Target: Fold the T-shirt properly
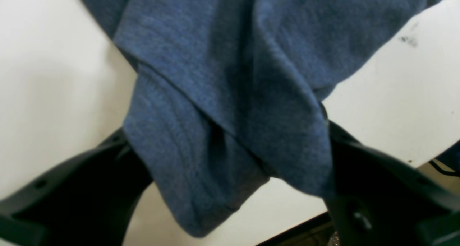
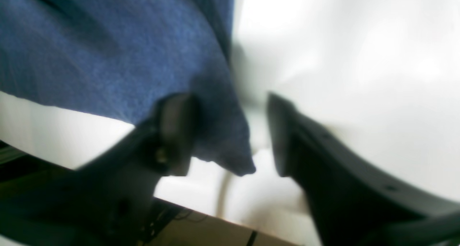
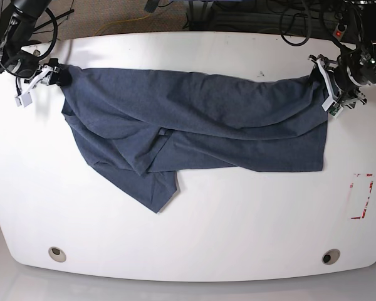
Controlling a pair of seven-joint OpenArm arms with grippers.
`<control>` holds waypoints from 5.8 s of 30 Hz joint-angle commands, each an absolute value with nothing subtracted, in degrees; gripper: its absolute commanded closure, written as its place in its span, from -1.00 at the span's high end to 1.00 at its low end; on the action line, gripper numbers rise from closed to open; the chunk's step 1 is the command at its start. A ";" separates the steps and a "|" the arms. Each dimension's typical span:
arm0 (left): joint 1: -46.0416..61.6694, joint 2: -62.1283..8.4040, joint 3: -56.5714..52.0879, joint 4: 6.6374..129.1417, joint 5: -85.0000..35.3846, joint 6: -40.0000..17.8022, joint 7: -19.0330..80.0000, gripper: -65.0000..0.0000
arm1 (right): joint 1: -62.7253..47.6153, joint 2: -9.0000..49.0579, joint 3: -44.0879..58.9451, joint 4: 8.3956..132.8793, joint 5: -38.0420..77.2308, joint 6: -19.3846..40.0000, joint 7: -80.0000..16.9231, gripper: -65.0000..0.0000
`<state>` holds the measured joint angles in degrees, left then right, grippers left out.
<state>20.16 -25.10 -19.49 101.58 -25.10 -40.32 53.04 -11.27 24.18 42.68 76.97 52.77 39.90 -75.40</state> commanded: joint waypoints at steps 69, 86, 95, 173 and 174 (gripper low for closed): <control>21.41 -34.59 -37.05 111.52 -47.16 -40.00 68.18 0.21 | 22.81 19.47 20.35 49.10 36.70 40.00 -48.92 -1.00; 19.82 -31.34 -45.14 110.73 -63.60 -40.00 75.82 0.39 | 22.64 19.47 20.35 49.10 36.79 40.00 -49.01 -1.00; 5.67 -25.27 -45.58 104.92 -48.22 -40.00 75.82 0.39 | 22.64 19.47 20.44 49.10 36.79 40.00 -49.01 -1.00; -20.70 -19.56 -25.71 86.11 -25.63 -32.22 58.24 -1.00 | 33.45 22.81 20.44 68.70 37.41 40.00 -60.26 -1.00; -21.05 -19.56 -25.71 88.31 -25.63 -32.22 58.24 -1.00 | 35.30 23.34 20.44 68.70 37.41 40.00 -60.97 -1.00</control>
